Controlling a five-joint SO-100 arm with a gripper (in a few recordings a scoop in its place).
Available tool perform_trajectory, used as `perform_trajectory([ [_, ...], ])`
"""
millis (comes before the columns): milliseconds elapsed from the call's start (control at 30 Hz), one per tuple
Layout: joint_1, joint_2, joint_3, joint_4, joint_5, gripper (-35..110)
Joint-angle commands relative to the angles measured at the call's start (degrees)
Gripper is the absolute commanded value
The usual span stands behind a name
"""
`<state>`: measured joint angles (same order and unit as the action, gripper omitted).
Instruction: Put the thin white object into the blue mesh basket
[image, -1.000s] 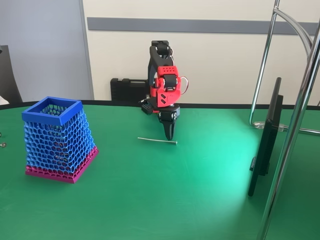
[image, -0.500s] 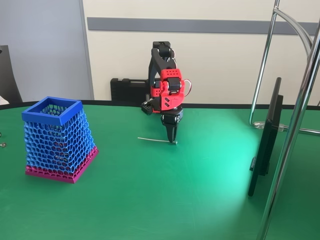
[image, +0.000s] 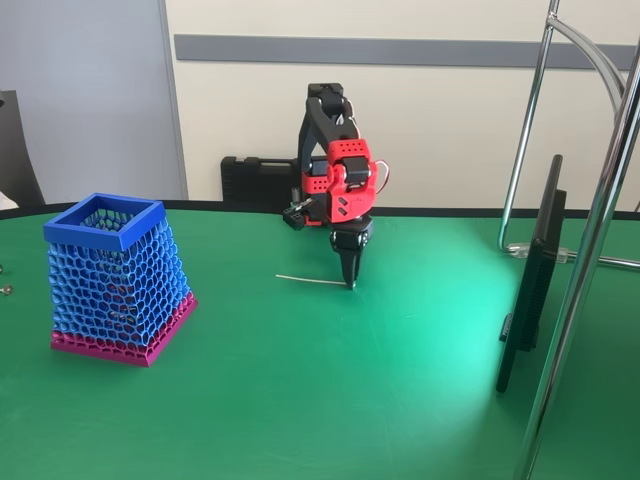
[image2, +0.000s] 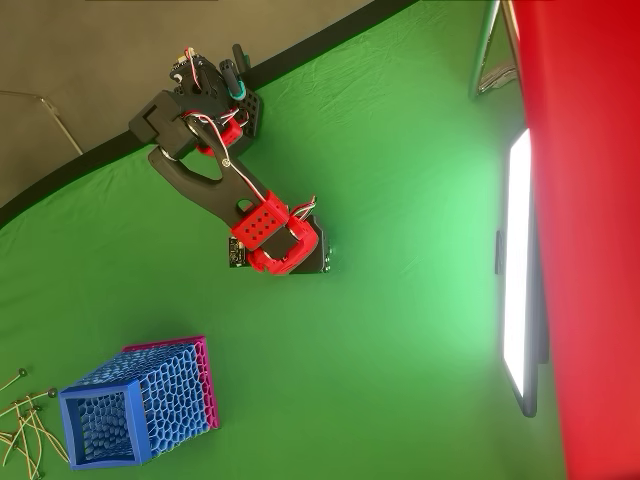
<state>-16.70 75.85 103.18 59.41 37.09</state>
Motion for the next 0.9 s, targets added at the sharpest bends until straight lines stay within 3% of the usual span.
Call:
perform_trajectory([
  [0, -0.18, 0.0, -2.02, 0.35, 0.53, 12],
  [467, 0.18, -2.11, -3.87, 1.76, 0.62, 12],
  [867, 0.26, -2.99, -5.1, 2.37, -0.88, 4],
])
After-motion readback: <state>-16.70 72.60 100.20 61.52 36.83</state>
